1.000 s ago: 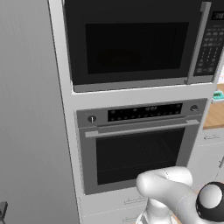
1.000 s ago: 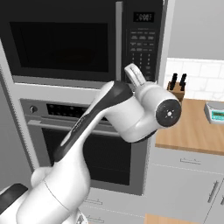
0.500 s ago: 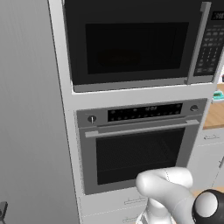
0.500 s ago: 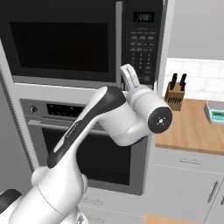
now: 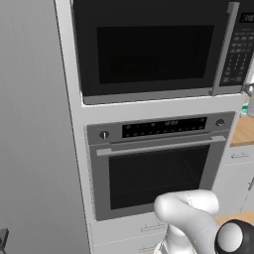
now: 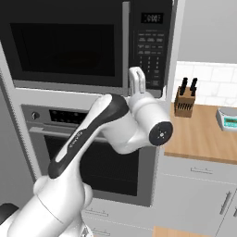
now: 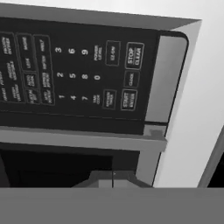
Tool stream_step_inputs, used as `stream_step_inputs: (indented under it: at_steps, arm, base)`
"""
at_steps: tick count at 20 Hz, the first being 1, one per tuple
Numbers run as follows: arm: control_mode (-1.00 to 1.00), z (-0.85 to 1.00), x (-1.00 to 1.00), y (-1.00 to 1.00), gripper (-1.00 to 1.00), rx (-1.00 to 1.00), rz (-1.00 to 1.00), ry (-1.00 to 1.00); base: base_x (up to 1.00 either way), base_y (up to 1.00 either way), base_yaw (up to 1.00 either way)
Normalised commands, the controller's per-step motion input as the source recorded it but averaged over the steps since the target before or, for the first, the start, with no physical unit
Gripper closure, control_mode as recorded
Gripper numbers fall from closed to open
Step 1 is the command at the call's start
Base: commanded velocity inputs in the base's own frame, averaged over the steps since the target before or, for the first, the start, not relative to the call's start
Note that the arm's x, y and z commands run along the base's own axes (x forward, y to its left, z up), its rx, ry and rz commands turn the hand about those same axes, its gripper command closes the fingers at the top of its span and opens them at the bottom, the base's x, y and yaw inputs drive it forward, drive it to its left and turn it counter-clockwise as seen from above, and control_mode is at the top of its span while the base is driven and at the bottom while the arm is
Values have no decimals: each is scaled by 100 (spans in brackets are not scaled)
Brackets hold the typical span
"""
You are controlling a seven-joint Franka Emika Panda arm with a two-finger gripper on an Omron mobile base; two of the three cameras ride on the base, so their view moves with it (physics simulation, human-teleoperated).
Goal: Open the microwave, place the bowl with waffle inside the microwave, then close the microwave door and turn it on.
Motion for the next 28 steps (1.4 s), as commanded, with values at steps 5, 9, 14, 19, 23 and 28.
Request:
stream_step_inputs:
  at_steps: [5, 9, 14, 19, 23, 28]
  arm:
    - [-100, 0, 45, 1, 100, 24, 0, 0]
    - [-100, -1, 44, 0, 100, 22, 0, 0]
    - [-100, -10, 51, 0, 100, 16, 0, 0]
    - [-100, -20, 62, 0, 100, 9, 0, 0]
    - [-100, -19, 68, -3, 100, 8, -1, 0]
    - [-100, -15, 66, -25, 100, 3, -8, 1]
  base:
    - [0, 0, 0]
    - [0, 0, 0]
    - [0, 0, 0]
    - [0, 0, 0]
    - [0, 0, 0]
    - [0, 0, 0]
